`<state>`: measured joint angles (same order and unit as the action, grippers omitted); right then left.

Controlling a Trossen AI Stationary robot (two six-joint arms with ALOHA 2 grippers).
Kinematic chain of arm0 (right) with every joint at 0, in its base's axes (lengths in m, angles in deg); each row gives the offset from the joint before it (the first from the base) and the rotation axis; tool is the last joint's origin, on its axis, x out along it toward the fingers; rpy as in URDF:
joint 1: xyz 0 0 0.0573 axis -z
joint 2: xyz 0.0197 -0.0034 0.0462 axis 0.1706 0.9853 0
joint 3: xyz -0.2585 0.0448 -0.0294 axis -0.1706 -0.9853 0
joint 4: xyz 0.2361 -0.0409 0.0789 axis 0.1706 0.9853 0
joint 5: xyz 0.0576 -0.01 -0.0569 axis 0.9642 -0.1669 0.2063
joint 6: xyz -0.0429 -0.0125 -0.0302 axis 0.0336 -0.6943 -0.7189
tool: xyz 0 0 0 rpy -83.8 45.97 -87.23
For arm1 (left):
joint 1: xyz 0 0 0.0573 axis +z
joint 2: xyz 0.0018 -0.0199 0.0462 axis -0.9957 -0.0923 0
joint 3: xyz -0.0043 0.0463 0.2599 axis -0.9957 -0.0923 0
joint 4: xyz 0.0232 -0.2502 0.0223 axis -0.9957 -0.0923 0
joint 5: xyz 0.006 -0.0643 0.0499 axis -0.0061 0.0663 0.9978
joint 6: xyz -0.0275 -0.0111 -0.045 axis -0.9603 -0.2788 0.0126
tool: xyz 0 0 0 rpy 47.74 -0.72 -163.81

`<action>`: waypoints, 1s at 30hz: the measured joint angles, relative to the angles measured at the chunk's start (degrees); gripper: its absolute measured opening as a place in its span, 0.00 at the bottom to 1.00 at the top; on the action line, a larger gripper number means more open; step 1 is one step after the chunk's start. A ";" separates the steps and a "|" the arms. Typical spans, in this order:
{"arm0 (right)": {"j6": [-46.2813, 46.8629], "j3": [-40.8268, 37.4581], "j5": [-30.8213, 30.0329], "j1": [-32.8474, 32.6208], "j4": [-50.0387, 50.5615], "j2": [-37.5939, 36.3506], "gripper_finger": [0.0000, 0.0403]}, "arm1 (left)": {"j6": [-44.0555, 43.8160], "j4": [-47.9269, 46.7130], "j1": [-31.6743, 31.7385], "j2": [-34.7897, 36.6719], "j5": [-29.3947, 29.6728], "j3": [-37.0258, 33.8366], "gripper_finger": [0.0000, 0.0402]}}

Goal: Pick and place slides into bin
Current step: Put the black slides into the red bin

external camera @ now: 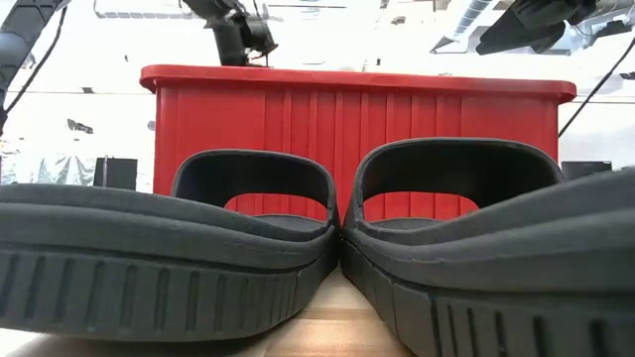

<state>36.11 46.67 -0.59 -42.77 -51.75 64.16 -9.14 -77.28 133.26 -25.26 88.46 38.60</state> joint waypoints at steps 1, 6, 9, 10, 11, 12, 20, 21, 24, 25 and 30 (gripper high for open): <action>0.00 0.00 0.00 0.00 0.00 0.00 0.31 | -1.10 -0.28 -0.16 0.00 -0.27 1.74 0.44; 0.00 0.00 0.00 0.00 0.00 0.00 0.31 | -6.82 -3.44 -0.54 0.47 -7.24 10.62 0.44; 0.00 0.00 0.00 0.00 0.00 0.00 0.31 | -10.45 -4.49 -0.50 2.02 -17.03 14.02 0.44; 0.00 0.00 0.00 -0.01 0.00 0.00 0.31 | -11.29 -4.47 -0.50 3.00 -20.15 14.41 0.44; 0.00 0.00 0.00 0.00 0.00 0.00 0.31 | -11.91 -4.28 -0.52 4.08 -23.07 14.46 0.44; 0.00 0.00 0.00 0.00 0.00 0.00 0.31 | -12.35 -4.04 -0.61 5.36 -25.79 14.46 0.44; 0.00 0.00 0.00 -0.02 0.00 -0.02 0.31 | -18.37 -1.44 -5.68 15.27 -34.09 12.93 0.44; 0.00 0.00 0.00 0.00 0.00 -0.02 0.31 | -19.07 -0.52 -6.88 16.60 -33.87 12.14 0.44; 0.00 0.00 0.00 -0.01 0.00 -0.02 0.31 | -20.92 2.48 -11.25 20.90 -31.03 8.14 0.44; 0.00 0.00 0.00 0.00 0.00 -0.02 0.31 | -21.81 3.71 -12.75 22.38 -29.68 6.48 0.44; 0.00 0.00 0.00 -0.02 0.00 -0.02 0.31 | -26.62 10.77 -20.57 30.43 -24.20 -4.32 0.44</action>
<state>36.11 46.67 -0.59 -42.79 -51.75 64.14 -35.76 -66.51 112.69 5.17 64.25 34.28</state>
